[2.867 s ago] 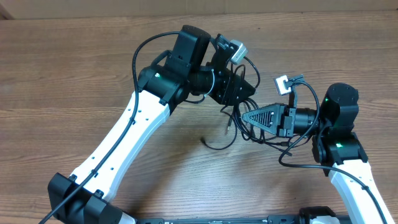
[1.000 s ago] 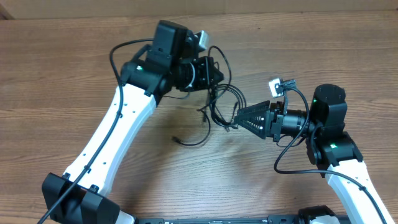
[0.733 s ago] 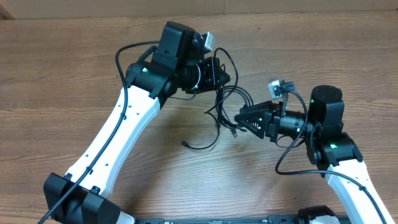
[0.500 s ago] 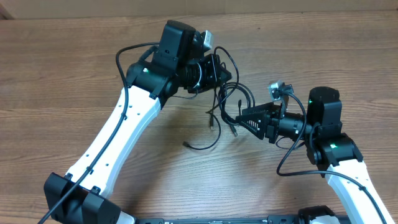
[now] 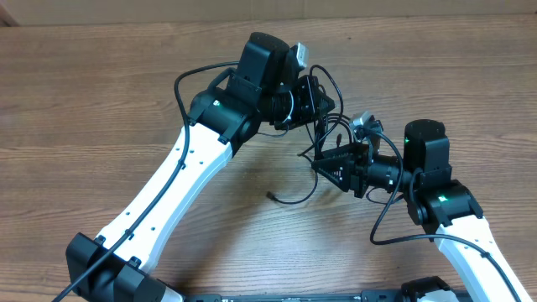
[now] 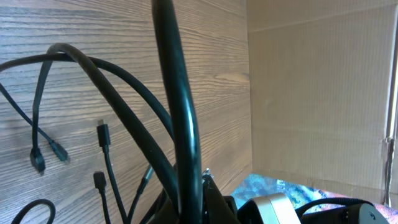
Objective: Untangle cables
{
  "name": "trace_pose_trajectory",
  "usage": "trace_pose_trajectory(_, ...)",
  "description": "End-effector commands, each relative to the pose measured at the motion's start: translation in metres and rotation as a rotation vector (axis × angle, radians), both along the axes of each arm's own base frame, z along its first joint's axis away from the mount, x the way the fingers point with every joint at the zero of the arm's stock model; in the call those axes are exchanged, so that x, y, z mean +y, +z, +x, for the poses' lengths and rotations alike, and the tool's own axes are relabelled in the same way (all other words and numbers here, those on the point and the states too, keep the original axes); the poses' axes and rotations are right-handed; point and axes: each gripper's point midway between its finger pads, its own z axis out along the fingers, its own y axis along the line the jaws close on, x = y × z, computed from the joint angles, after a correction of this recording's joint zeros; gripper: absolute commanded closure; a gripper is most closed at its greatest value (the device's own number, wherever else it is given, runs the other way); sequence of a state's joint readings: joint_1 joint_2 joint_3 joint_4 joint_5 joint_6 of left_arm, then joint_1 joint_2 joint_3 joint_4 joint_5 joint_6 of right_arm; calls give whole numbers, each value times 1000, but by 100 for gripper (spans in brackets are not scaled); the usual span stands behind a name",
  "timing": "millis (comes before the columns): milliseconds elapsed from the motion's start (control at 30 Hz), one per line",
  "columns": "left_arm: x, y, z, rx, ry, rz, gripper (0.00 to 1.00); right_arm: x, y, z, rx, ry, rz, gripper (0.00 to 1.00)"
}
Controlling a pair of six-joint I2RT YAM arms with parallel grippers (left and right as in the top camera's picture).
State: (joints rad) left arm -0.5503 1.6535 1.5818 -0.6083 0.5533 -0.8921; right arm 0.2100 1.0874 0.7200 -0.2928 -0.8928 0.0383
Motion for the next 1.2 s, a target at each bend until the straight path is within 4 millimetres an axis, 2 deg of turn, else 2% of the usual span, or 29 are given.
trace_pose_trajectory(0,-1,14,-2,-15,12,-25,96,-1,8,4,-43,-14,-15,71)
trace_pose_trajectory(267,3,10,1,-15,36,-1,96,-1,9,4,-43,-14,-14,94)
trace_pose_trajectory(433,4,9,2,-17,48,7,96,0,9,3,-36,-9,-6,96)
trace_pose_trajectory(567,8,6,6,-20,74,30,96,6,16,-5,-32,47,35,97)
trace_pose_trajectory(833,19,-9,5,-3,104,106,96,19,59,-18,-43,165,212,96)
trace_pose_trajectory(1167,27,-25,-10,38,54,178,96,22,116,-16,-167,195,344,96)
